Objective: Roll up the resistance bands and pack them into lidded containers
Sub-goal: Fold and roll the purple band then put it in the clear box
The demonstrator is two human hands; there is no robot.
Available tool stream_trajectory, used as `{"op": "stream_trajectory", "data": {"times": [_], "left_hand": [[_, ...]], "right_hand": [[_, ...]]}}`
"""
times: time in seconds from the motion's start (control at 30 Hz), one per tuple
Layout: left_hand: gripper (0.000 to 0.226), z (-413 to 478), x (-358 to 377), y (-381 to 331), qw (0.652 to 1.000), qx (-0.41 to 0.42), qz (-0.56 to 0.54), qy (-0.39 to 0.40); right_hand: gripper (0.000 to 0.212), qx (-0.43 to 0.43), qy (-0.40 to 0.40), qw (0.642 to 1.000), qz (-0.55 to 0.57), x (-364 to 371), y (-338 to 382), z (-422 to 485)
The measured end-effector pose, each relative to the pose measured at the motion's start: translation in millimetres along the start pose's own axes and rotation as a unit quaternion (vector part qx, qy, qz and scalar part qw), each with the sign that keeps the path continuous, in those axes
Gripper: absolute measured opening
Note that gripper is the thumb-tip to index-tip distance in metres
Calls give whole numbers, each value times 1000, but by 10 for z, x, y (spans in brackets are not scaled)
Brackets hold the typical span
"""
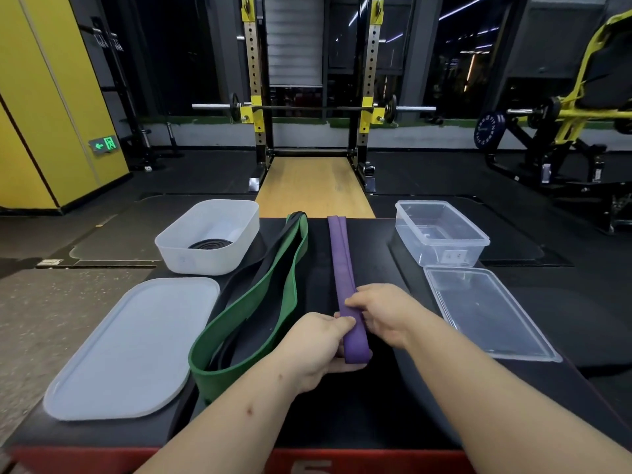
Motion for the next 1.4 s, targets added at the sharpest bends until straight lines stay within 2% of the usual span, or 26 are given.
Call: {"op": "stream_trajectory", "data": {"times": [0.13,0.33,0.4,0.57,0.77,0.83,0.87,0.93,0.97,1.03,1.13,1.17,1.27,1.4], "left_hand": [[32,-166,43,146,999,-16,33,17],[19,-296,-40,134,989,27,142,-37],[22,-333,-52,153,982,40,172,-61],[19,-401,-76,189,946,77,306,-77],[17,-395,-122,189,950,63,300,-53],[21,-388,-132,203,947,70,309,-45],[23,-386,-135,209,943,77,320,-49],[26,-376,-132,230,930,93,350,-62],[27,-374,-128,236,922,103,365,-71],[26,-375,-128,242,893,137,418,-94],[17,-402,-131,252,820,217,517,-113],[12,-406,-139,260,807,242,528,-109],[3,-400,-162,307,786,296,539,-63],[12,-391,-181,342,769,335,543,-36]], "right_hand": [[26,-38,-41,991,-122,-26,-142,-369],[40,-38,-35,984,-171,-19,-224,-865],[41,-40,-33,982,-182,-25,-268,-945],[29,-58,-9,973,-222,-53,-305,-1080],[12,-81,-19,958,-274,-80,-239,-1125],[12,-102,-29,934,-341,-89,-234,-1119],[10,-127,-39,909,-394,-94,-227,-1117],[7,-177,-44,852,-490,-89,-213,-1126],[6,-191,-34,841,-505,-80,-212,-1139],[8,-211,-5,838,-503,-73,-231,-1159],[11,-252,15,818,-516,-70,-263,-1169],[12,-260,18,811,-523,-68,-272,-1170],[12,-266,21,802,-534,-74,-282,-1194],[14,-273,47,796,-538,-95,-287,-1252]]}}
Point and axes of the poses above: each hand's wrist, its own z-axis towards the middle knuckle, its own x-axis out of the palm, y = z × x, the point moved 4 cm from there along z, towards the middle knuckle, and after that the axes turned 3 degrees about -x, right-handed, at the moved point
